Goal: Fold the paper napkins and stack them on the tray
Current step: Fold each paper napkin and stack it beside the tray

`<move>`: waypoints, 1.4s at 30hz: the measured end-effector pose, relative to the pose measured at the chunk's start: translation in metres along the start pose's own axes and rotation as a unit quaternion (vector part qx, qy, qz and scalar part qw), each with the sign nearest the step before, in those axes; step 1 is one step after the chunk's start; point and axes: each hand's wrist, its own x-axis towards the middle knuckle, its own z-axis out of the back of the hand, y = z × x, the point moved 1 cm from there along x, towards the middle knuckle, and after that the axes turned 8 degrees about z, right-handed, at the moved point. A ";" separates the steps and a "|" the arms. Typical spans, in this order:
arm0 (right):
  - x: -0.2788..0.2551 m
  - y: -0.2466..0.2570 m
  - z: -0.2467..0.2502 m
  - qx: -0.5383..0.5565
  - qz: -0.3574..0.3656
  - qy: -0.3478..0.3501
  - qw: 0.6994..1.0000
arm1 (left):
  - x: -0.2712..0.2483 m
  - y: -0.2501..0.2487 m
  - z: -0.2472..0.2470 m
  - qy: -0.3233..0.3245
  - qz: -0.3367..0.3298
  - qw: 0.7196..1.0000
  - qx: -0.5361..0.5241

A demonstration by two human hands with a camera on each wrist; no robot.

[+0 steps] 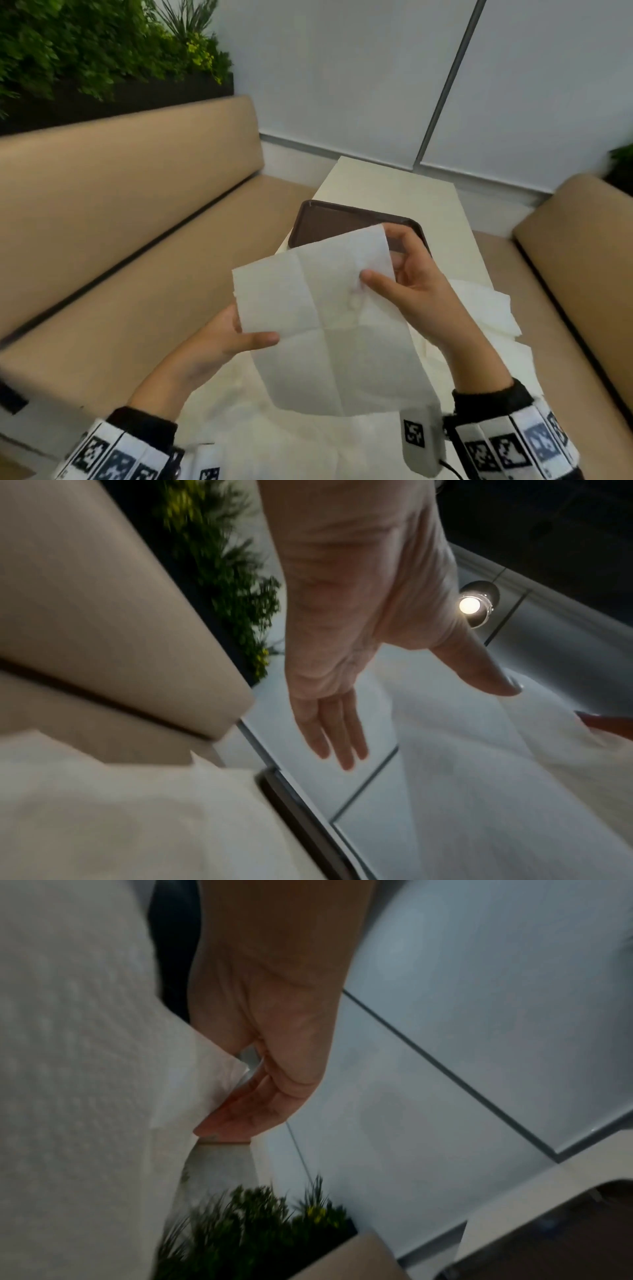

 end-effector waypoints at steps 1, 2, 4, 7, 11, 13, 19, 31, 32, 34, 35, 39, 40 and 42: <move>-0.003 0.002 0.007 0.004 0.002 -0.026 1.000 | 0.002 -0.004 -0.009 0.007 0.002 1.000 -0.015; -0.006 0.003 0.015 0.006 0.001 -0.055 0.998 | 0.005 -0.008 -0.017 0.010 0.005 1.000 -0.025; -0.017 0.001 0.029 0.021 -0.013 -0.103 0.994 | 0.011 -0.014 -0.033 0.021 0.005 0.999 -0.031; -0.044 -0.007 0.045 0.006 -0.065 -0.083 0.994 | 0.017 -0.023 -0.050 0.062 0.000 0.997 -0.046; -0.072 -0.015 0.054 -0.081 -0.109 -0.058 0.989 | 0.021 -0.029 -0.059 0.090 0.003 0.995 -0.052; -0.080 -0.019 0.056 -0.066 -0.113 -0.049 0.990 | 0.021 -0.030 -0.063 0.089 0.006 0.994 -0.060; -0.090 -0.020 0.060 -0.030 -0.092 -0.081 0.992 | 0.022 -0.035 -0.069 0.037 -0.037 0.995 -0.085; -0.093 -0.022 0.068 -0.024 0.008 -0.137 0.990 | 0.022 -0.044 -0.067 0.007 -0.084 0.992 -0.089; -0.094 -0.024 0.069 -0.020 -0.004 -0.136 0.991 | 0.022 -0.044 -0.066 0.009 -0.077 0.993 -0.091; -0.096 -0.029 0.070 0.009 -0.036 -0.132 0.991 | 0.021 -0.044 -0.065 0.009 -0.059 0.994 -0.095; -0.097 -0.031 0.070 0.020 -0.043 -0.123 0.991 | 0.021 -0.046 -0.065 0.010 -0.064 0.995 -0.078; -0.093 -0.034 0.069 -0.048 -0.020 -0.041 0.998 | 0.020 -0.058 -0.071 0.031 -0.138 0.983 0.115; -0.089 -0.030 0.065 -0.069 -0.012 -0.006 0.998 | 0.020 -0.061 -0.075 0.045 -0.157 0.973 0.163; -0.077 -0.022 0.051 -0.114 0.000 0.068 0.991 | 0.020 -0.069 -0.087 0.076 -0.201 0.940 0.265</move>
